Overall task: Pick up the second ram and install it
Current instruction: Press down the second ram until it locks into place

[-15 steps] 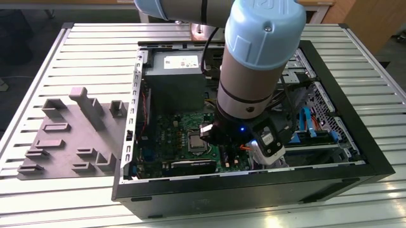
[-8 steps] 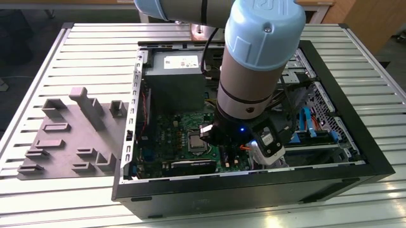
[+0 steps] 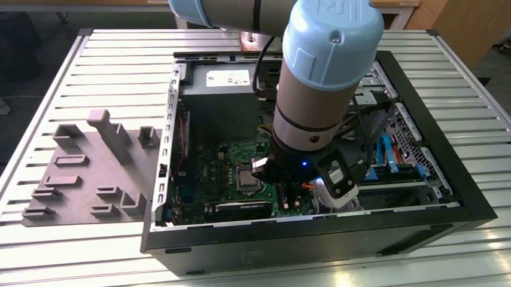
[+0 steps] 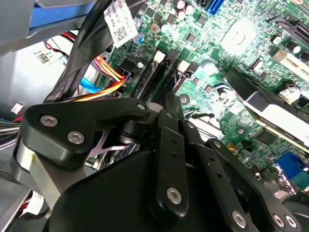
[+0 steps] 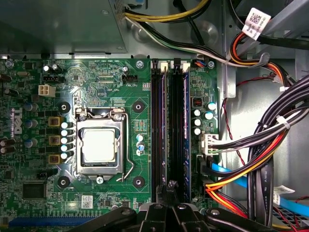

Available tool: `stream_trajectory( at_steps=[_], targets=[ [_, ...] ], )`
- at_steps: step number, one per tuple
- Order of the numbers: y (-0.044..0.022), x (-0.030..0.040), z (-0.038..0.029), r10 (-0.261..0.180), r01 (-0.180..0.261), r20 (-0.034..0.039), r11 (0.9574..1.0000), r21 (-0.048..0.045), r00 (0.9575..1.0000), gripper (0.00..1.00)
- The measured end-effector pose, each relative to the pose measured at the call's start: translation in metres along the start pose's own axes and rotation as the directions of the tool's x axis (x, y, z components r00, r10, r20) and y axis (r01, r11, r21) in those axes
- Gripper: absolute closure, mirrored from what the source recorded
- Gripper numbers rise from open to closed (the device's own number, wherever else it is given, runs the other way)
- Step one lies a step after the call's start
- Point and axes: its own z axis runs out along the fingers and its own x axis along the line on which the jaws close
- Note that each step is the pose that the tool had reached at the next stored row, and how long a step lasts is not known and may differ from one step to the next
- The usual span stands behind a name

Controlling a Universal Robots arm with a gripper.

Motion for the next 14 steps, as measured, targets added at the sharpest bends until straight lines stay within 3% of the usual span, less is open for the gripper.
stream_trajectory(
  at_steps=[8,14],
  targets=[
    [0.0001,0.0000,0.0003,0.000,0.000,0.0002,1.0000,-0.0008,1.0000,0.89],
    [0.0005,-0.0001,-0.0112,0.000,0.000,0.0001,1.0000,-0.0002,1.0000,0.89]
  ],
)
